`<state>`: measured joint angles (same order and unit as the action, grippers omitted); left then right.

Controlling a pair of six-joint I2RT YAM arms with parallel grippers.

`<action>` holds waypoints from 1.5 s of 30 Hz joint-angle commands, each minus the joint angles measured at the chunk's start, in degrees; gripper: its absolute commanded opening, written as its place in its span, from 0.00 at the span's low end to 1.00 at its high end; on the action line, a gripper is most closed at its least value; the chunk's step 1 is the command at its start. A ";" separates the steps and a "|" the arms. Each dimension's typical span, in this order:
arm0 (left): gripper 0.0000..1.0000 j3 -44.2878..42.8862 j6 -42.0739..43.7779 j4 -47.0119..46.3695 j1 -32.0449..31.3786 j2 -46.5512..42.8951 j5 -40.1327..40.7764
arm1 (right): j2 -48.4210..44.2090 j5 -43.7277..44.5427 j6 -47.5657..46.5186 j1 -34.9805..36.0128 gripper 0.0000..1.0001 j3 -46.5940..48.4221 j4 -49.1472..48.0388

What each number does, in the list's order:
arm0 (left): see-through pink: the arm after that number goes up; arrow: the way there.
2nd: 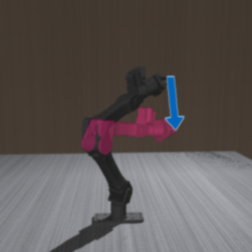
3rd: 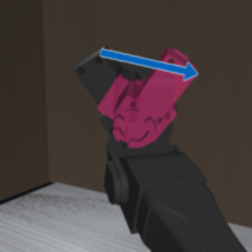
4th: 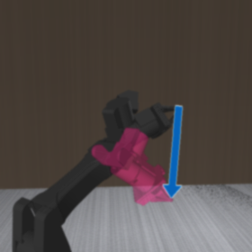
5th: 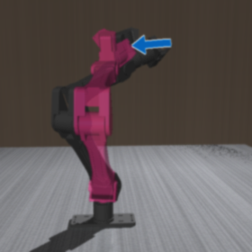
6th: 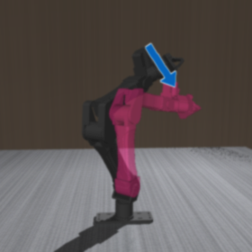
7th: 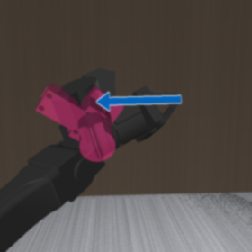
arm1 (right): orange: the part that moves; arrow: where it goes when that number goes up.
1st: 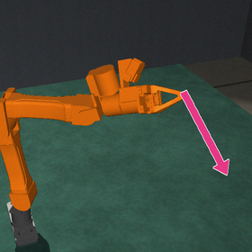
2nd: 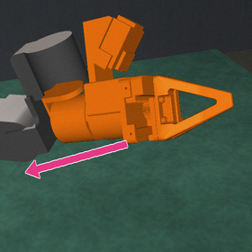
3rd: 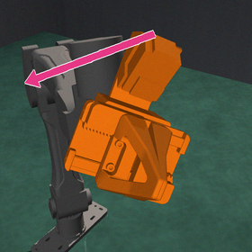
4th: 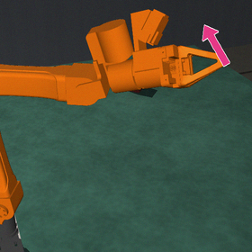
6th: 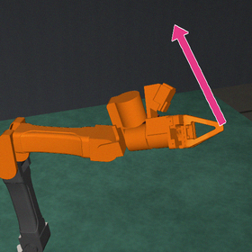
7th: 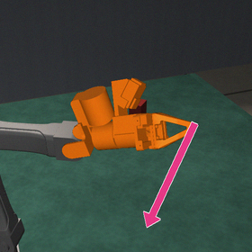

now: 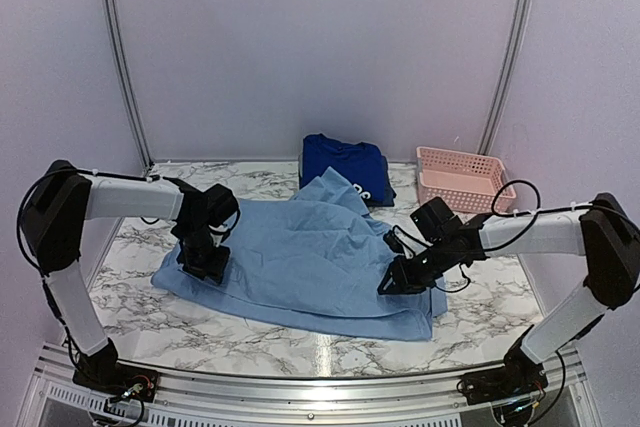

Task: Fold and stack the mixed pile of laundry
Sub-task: Move the 1/3-folded shirt to the center of the board, then smooth out the 1/3-folded shirt at the center of the board.

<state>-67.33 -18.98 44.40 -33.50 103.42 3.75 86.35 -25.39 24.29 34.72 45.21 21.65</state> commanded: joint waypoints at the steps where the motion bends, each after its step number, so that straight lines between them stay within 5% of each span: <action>1: 0.43 7.76 -5.84 -0.41 -2.35 -4.10 -5.79 | -1.83 -2.80 0.03 -0.12 0.29 -4.90 1.60; 8: 0.37 20.46 -15.26 -1.19 -6.67 -14.64 -13.00 | -12.00 -6.62 4.11 -0.65 0.32 -13.97 7.71; 12: 0.41 19.26 -15.43 -0.94 -8.07 -20.73 -16.43 | -18.06 -9.23 3.64 -0.94 0.34 -11.32 11.20; 16: 0.68 5.70 -8.75 -1.10 -7.31 -21.36 -11.55 | -17.21 -4.73 -2.71 -4.52 0.42 -1.33 12.30; 20: 0.88 -11.17 0.05 -1.07 -3.91 -11.31 -8.12 | -8.82 1.93 -8.94 -8.14 0.45 8.99 11.77; 27: 0.98 -39.63 9.43 -1.93 -0.15 12.68 -10.25 | 8.81 5.08 -13.35 -11.07 0.47 24.58 6.47; 32: 0.99 -55.89 10.04 -2.22 0.89 25.99 -13.70 | 18.84 4.42 -16.47 -11.19 0.49 32.59 6.52; 39: 0.97 -60.41 8.69 -4.46 0.80 35.44 -16.70 | 25.58 3.44 -18.41 -11.21 0.54 35.45 7.29; 45: 0.69 -61.61 7.23 -5.26 0.55 38.90 -23.01 | 28.98 1.51 -20.13 -11.17 0.55 35.57 8.24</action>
<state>-127.37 -11.07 40.05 -32.64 140.97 -13.76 114.04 -22.09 6.28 23.81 79.00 29.12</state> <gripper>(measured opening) 0.785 0.556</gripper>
